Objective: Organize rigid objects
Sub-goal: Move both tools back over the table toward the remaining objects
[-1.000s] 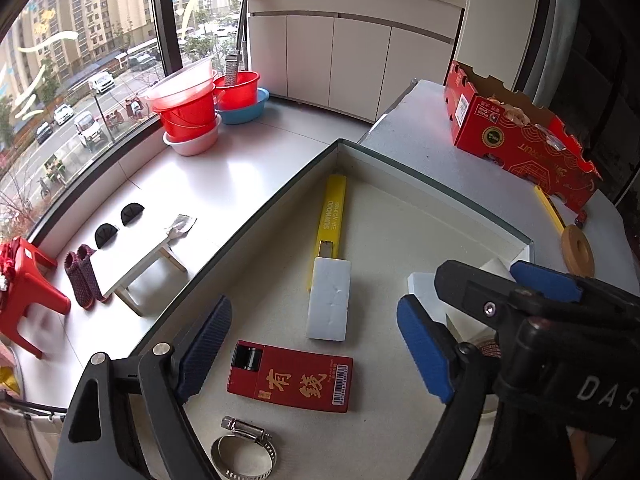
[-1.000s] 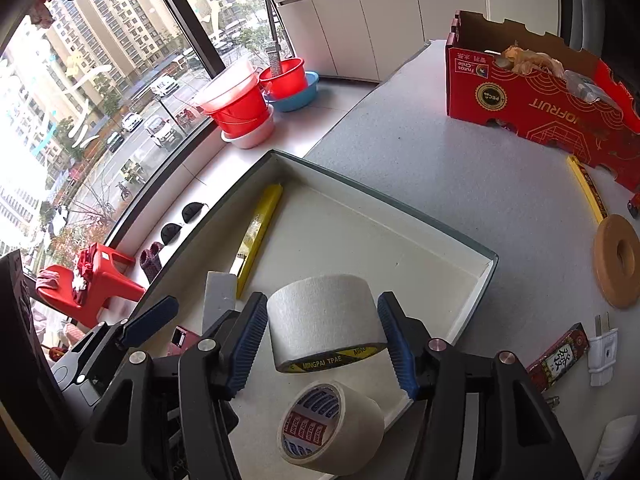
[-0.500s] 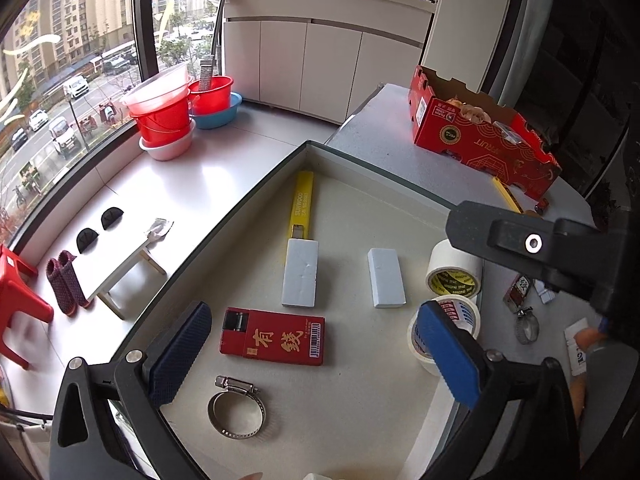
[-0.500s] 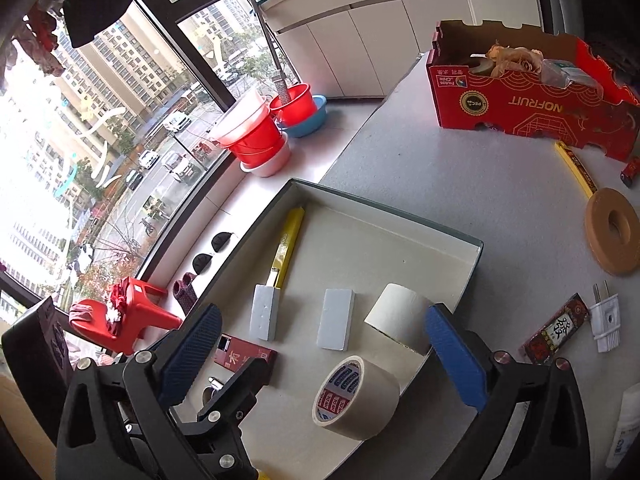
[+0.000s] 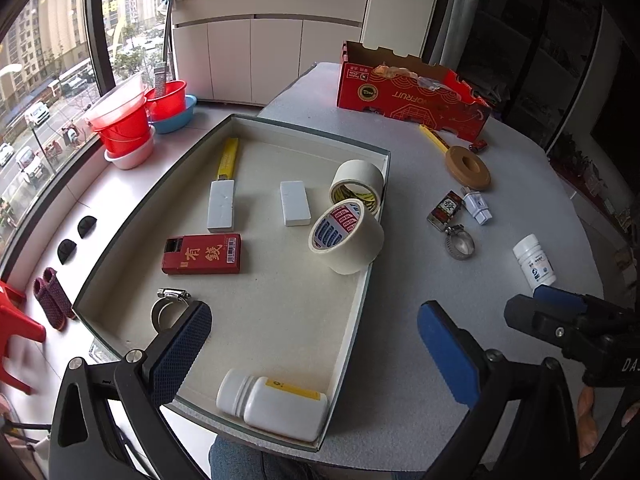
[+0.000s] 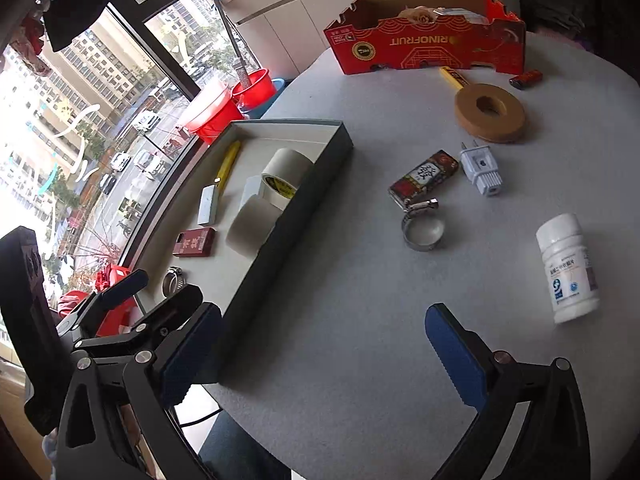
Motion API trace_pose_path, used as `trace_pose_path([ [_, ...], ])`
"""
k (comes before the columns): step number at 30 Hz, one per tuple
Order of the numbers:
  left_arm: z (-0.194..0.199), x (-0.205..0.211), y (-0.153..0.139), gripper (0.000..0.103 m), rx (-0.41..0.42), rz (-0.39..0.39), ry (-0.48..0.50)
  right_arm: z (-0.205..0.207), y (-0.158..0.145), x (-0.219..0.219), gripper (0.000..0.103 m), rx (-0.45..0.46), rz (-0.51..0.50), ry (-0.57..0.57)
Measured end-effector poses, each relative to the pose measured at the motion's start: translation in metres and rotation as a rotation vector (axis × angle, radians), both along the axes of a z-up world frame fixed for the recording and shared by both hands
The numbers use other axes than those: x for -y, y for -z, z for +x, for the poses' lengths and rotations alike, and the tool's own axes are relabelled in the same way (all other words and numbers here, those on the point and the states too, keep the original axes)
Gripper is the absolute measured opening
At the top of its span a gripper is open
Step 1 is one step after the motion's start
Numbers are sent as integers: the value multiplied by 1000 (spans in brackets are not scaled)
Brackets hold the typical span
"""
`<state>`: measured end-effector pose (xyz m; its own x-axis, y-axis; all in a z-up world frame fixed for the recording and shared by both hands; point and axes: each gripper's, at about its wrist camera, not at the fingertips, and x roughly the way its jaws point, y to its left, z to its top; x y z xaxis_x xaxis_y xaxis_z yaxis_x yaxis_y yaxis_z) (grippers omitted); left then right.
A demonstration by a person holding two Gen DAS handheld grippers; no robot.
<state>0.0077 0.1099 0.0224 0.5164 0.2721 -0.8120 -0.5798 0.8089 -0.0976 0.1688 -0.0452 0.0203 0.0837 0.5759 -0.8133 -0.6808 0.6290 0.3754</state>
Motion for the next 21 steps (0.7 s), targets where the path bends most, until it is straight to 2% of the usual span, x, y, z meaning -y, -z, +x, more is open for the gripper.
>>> trace_pose_path([
  [4,10,28,-3,103,0,-38,35,12,10,55,102,-13,-27,140],
  [7,24,53,-3,103,-7,-78,79,20,24,87,102,-36,-82,218],
  [11,45,84,3,103,-45,-94,101,27,38,117,102,-9,-171,287],
  [15,75,99,11,103,-70,-83,68,31,53,136,102,47,-276,298],
  [21,127,97,29,103,-99,-46,-12,25,57,146,103,161,-328,249],
])
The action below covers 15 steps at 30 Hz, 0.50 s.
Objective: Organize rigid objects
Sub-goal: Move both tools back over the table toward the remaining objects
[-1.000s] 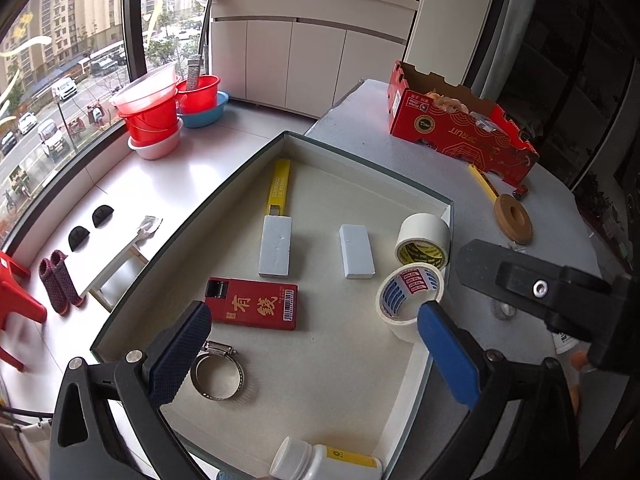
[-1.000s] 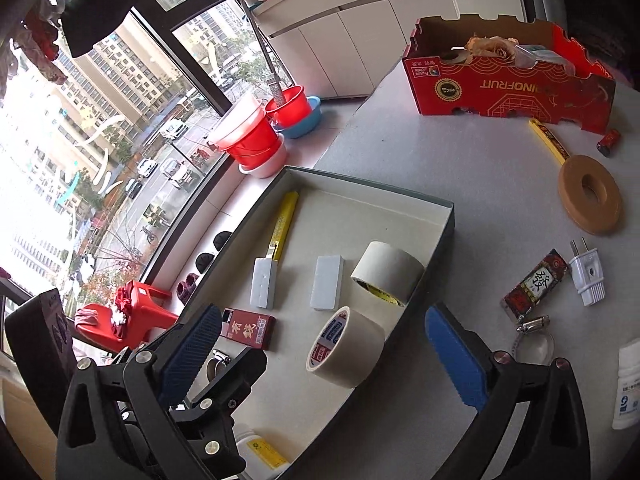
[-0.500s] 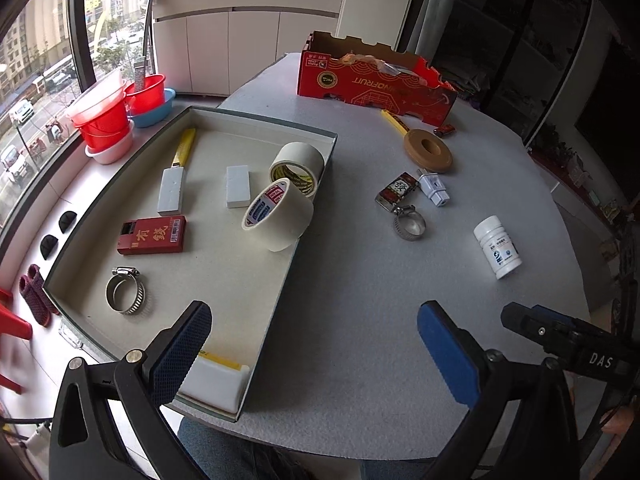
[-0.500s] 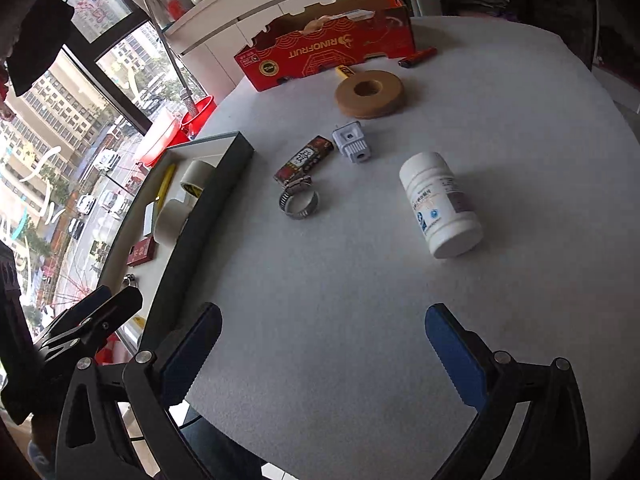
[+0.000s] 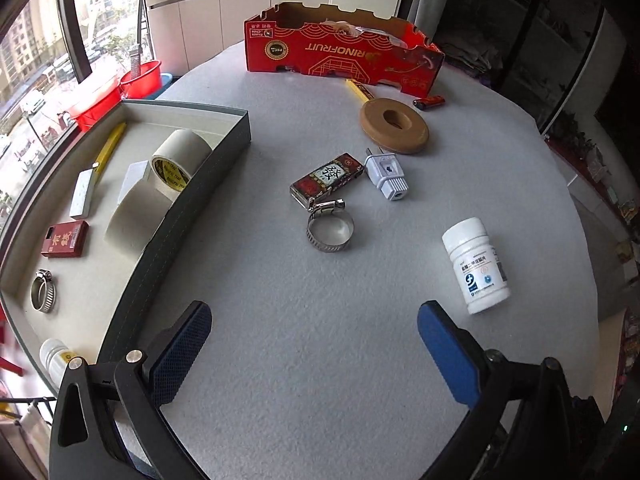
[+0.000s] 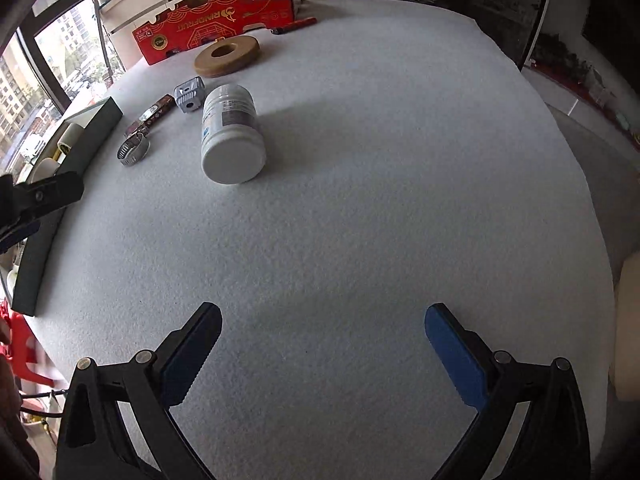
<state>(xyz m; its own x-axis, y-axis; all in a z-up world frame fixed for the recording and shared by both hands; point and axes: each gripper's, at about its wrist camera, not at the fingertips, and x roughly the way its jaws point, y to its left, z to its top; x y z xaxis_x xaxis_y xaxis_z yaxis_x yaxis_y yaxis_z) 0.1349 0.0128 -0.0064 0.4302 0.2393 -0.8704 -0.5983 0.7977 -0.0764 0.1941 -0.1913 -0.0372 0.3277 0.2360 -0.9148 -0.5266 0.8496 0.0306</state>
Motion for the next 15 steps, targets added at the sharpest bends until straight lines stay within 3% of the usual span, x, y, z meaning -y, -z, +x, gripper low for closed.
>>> trace_pose_path([
  [6,35,-9,18,103,-39,57,-45,-13,2,8,103,92,33,-15],
  [8,42,-12,23,103,-43,62,-56,-7,0,3,103,58,11,-27],
  [11,52,-16,32,103,-61,72,-68,13,-4,-21,103,32,31,-93],
  [15,57,-25,41,103,-79,66,-79,31,-17,-55,103,112,41,-167],
])
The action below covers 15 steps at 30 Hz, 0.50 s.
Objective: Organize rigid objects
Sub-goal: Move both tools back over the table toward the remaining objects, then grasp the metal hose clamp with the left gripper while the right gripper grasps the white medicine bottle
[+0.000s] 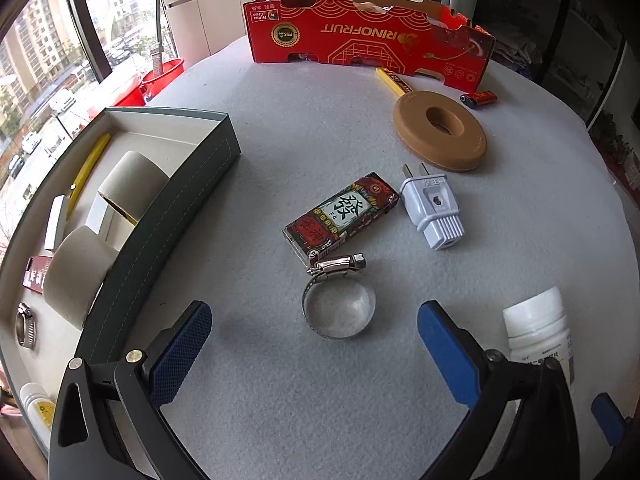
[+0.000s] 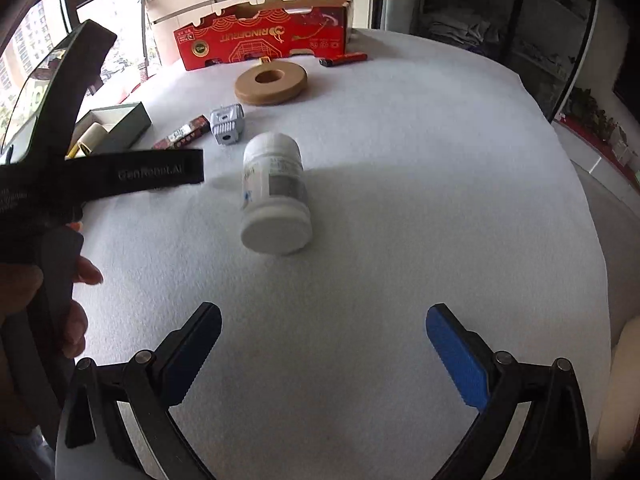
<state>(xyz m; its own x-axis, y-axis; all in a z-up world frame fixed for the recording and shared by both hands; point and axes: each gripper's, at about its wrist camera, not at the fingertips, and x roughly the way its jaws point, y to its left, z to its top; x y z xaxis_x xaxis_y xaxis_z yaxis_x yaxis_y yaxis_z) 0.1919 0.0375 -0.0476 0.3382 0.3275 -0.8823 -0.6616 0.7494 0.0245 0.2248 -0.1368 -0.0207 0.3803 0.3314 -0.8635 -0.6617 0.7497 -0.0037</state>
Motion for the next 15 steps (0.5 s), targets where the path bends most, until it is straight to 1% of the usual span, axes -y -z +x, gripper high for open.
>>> trace_pose_path([
  [3,-1,-7,3,103,12,-28,-13,14,1,-24,103,15,-23,-50],
  [9,4,-9,4,103,32,-6,1,32,11,-52,103,-35,-13,-106],
  [15,9,-10,4,103,48,12,-6,41,18,-59,103,-95,-12,-124],
])
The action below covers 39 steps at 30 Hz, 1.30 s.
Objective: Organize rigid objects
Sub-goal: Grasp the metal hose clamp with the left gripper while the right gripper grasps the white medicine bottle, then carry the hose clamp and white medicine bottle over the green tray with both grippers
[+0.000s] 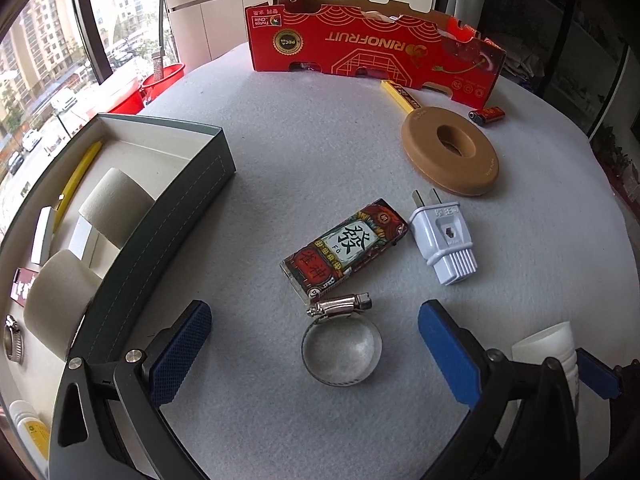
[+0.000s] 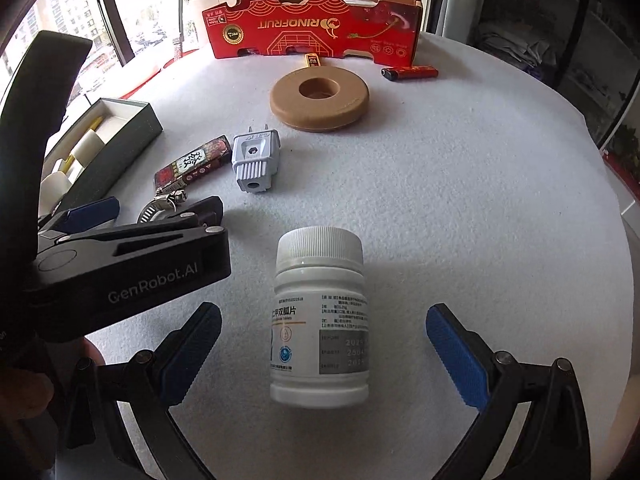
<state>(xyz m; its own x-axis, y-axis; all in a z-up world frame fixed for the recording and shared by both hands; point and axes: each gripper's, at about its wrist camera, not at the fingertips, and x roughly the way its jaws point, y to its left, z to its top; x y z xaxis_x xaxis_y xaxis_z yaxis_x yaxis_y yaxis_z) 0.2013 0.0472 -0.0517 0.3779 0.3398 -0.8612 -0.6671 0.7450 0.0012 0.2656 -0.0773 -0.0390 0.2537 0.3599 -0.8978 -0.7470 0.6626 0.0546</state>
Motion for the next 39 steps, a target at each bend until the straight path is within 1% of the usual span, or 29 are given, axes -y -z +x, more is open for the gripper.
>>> trace_pose_path([
  [4,2,-1,0,103,-12,-8,3,0,2,-2,103,19,-45,1],
  [5,2,-1,-1,102,-15,-14,8,0,1,-3,100,21,-47,0],
  [6,2,-1,-1,101,-19,-19,14,-1,-2,-2,89,28,-45,1],
  [7,3,1,-2,98,-20,-21,24,-2,-6,0,81,33,-38,-1],
  [8,4,3,-4,92,-21,-21,38,-3,-9,1,61,35,-36,-3],
  [9,4,6,-5,88,-20,-22,55,-4,-10,1,46,28,-38,-4],
  [10,4,9,-7,80,-19,-22,72,-3,-11,1,41,21,-44,-1],
  [11,5,12,-9,71,-20,-23,89,-3,-12,2,42,15,-46,1],
  [12,4,14,-10,65,-20,-25,106,-4,-12,3,42,12,-48,5],
  [13,3,16,-12,50,-20,-24,119,-5,-12,5,42,7,-49,12],
  [14,1,18,-13,36,-21,-29,131,-6,-13,9,42,-2,-44,20],
  [18,-15,19,-18,36,9,-113,151,-14,-19,29,42,-41,0,65],
  [22,-39,31,-29,36,54,-140,164,-27,-25,51,42,-75,43,105],
  [26,-65,50,-45,37,103,-123,189,-46,-28,69,42,-109,73,130],
  [30,-90,67,-55,37,142,-113,202,-65,-29,79,42,-119,62,140],
  [34,-112,81,-61,37,154,-103,233,-81,-30,87,42,-139,60,159],
  [39,-140,94,-65,37,166,-80,265,-100,-35,91,42,-134,59,172],
])
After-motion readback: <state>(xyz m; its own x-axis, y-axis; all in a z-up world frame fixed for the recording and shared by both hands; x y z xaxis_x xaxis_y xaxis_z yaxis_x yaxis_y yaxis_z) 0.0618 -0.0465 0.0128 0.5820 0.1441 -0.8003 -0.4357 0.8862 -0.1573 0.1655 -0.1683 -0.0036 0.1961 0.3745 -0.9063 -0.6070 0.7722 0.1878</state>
